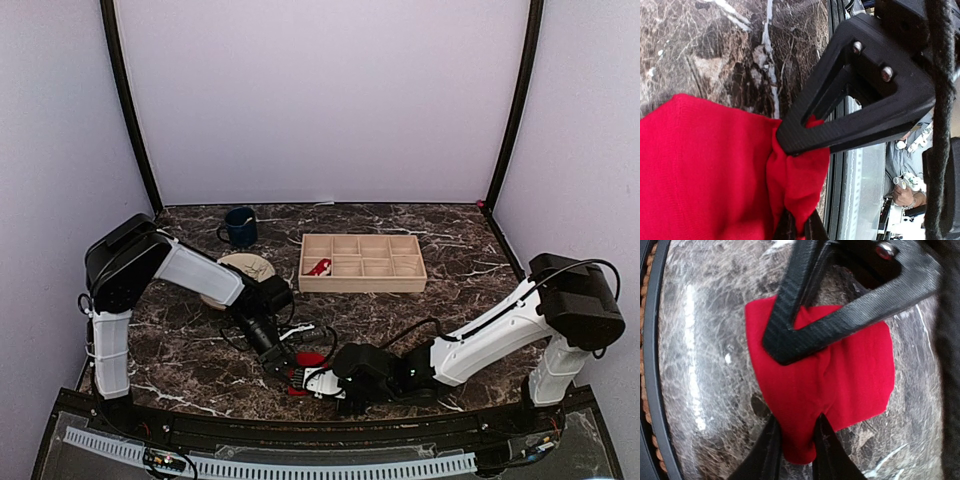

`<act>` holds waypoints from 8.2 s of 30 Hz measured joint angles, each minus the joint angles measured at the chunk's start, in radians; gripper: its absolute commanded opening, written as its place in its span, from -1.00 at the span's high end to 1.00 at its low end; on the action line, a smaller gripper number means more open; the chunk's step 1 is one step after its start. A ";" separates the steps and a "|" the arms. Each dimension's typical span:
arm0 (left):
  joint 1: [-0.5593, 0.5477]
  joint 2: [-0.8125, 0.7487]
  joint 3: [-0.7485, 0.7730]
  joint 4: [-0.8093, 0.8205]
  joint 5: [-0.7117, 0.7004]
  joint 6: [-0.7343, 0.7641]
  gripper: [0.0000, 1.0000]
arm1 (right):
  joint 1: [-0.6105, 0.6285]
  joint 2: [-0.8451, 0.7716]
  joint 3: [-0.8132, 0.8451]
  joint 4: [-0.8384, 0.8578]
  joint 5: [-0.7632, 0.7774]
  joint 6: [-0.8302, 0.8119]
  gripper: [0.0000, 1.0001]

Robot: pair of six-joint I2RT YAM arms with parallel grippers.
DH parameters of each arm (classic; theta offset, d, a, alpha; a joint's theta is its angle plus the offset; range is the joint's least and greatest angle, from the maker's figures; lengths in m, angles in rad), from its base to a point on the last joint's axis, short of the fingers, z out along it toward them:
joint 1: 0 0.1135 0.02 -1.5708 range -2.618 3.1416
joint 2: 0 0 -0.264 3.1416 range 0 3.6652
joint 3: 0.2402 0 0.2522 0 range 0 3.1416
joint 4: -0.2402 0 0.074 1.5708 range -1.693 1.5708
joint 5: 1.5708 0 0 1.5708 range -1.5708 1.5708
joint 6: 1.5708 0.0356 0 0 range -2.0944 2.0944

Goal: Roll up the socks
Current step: Roll the sock at the center of the board.

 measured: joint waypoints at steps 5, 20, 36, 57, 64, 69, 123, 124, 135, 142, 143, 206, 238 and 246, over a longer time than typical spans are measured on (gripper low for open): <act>0.005 0.004 0.003 -0.009 -0.001 -0.001 0.91 | -0.012 0.003 0.005 -0.003 -0.017 -0.002 0.91; 0.036 -0.046 0.005 -0.007 -0.085 -0.054 0.39 | -0.064 0.003 0.034 -0.048 -0.114 0.045 1.00; 0.076 -0.112 -0.026 0.019 -0.162 -0.085 0.19 | -0.086 -0.003 0.035 -0.063 -0.114 0.145 1.00; 0.109 -0.360 -0.173 0.152 -0.309 -0.182 0.15 | -0.105 0.016 0.124 -0.203 -0.189 0.176 1.00; 0.090 -0.489 -0.272 0.241 -0.442 -0.224 0.15 | -0.151 0.067 0.211 -0.266 -0.288 0.209 1.00; 0.036 -0.590 -0.324 0.303 -0.579 -0.230 0.19 | -0.183 0.101 0.274 -0.327 -0.369 0.226 1.00; -0.251 -0.488 -0.334 0.390 -0.844 -0.072 0.03 | -0.383 0.264 0.461 -0.597 -0.957 0.295 1.00; -0.252 -0.483 -0.332 0.388 -0.848 -0.072 0.03 | -0.384 0.264 0.461 -0.597 -0.958 0.295 1.00; -0.257 -0.447 -0.292 0.352 -0.851 -0.061 0.37 | -0.392 0.269 0.462 -0.614 -0.978 0.291 1.00; -0.255 -0.430 -0.272 0.333 -0.837 -0.068 0.50 | -0.402 0.274 0.462 -0.621 -0.999 0.287 1.00; -0.254 -0.427 -0.269 0.331 -0.835 -0.069 0.59 | -0.404 0.275 0.461 -0.623 -1.002 0.286 1.00; -0.098 -0.224 -0.161 0.384 -0.402 -0.160 1.00 | -0.543 -0.241 -0.113 -0.127 -0.697 0.520 0.31; -0.050 -0.117 -0.093 0.206 -0.155 -0.111 1.00 | -0.120 -0.146 -0.016 -0.118 -0.277 0.167 0.24; -0.045 -0.108 -0.091 0.196 -0.137 -0.105 1.00 | -0.101 -0.143 -0.005 -0.121 -0.257 0.143 0.24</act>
